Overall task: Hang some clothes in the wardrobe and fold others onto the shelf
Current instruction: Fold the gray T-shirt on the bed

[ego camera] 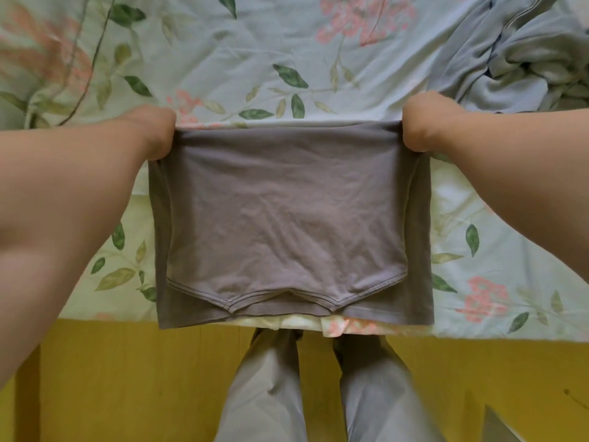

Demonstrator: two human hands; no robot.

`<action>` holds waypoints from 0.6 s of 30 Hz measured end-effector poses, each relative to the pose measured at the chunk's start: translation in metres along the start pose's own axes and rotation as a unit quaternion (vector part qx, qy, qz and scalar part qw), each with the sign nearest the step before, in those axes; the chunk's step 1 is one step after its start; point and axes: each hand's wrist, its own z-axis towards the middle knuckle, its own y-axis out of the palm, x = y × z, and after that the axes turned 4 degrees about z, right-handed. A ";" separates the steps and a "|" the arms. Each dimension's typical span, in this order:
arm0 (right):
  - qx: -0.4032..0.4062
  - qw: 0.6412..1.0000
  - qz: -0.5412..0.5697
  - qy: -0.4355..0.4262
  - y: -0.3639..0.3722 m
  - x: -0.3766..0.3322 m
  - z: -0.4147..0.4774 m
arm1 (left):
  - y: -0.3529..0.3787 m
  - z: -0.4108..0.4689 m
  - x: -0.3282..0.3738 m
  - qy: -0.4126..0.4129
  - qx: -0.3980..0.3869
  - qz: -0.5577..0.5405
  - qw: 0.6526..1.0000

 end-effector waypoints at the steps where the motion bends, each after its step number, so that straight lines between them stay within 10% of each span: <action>1: 0.000 1.000 0.018 0.011 0.002 -0.002 -0.002 | 0.002 -0.003 0.004 -0.013 0.002 -0.022 1.000; 6: 0.120 0.986 0.069 0.089 0.021 -0.022 -0.024 | 0.022 -0.027 0.045 -0.171 0.154 -0.138 0.963; 11: 0.179 0.971 0.132 -0.082 0.046 -0.100 -0.036 | 0.047 -0.055 0.123 0.034 0.283 -0.208 0.936; 18: 0.166 0.973 0.092 -0.132 0.115 -0.139 -0.013 | 0.087 -0.031 0.172 0.058 0.244 -0.167 0.953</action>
